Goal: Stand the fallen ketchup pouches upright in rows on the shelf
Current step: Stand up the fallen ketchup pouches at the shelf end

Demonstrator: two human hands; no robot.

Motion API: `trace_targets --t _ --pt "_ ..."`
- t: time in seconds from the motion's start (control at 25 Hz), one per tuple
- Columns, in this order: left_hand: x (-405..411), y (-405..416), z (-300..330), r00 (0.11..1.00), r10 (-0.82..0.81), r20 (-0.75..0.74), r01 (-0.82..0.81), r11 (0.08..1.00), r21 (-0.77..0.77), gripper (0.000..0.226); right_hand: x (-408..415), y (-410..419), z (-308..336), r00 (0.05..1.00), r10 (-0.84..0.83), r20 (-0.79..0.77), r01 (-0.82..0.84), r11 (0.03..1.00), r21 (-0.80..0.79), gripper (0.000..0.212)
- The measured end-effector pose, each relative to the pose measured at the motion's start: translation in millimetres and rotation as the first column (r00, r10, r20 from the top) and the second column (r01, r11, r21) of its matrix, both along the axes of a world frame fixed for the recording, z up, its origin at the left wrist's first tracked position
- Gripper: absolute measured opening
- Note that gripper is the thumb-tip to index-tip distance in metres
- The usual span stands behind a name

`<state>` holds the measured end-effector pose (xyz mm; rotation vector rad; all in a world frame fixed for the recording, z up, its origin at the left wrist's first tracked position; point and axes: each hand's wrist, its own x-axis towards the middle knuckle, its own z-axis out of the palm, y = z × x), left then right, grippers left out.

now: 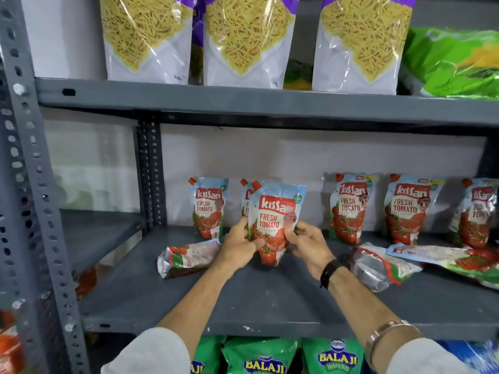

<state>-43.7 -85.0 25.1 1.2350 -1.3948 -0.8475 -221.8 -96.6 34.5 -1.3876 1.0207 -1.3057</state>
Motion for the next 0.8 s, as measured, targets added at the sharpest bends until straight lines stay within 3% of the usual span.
trace_targets --t 0.28,0.48,0.6,0.68,0.8 --pt "-3.0 -1.2 -24.3 0.991 -0.003 0.132 -0.001 0.999 0.036 0.06 -6.1 -3.6 -23.1 0.999 0.025 -0.024 -0.024 1.0 0.013 0.018" --pt "-1.0 5.5 -19.1 0.987 -0.02 0.158 0.007 0.997 0.082 0.054 -9.4 -2.7 -28.2 0.994 0.042 -0.102 -0.036 0.997 0.062 0.033" --pt "12.8 16.2 -9.6 0.971 0.011 0.238 -0.027 0.998 0.064 0.044 -11.8 8.2 -26.5 0.984 -0.132 -0.12 0.129 0.991 -0.029 0.036" --pt "33.1 24.1 1.5 0.915 0.124 0.383 -0.12 0.992 -0.034 0.036 -10.9 18.2 -20.4 0.92 -0.366 -0.142 0.333 0.919 -0.21 0.029" --pt "69.2 37.6 22.5 0.694 0.289 0.659 -0.249 0.956 -0.157 0.02 7.2 35.3 -11.5 0.902 -0.396 -0.171 0.313 0.874 -0.371 0.05"
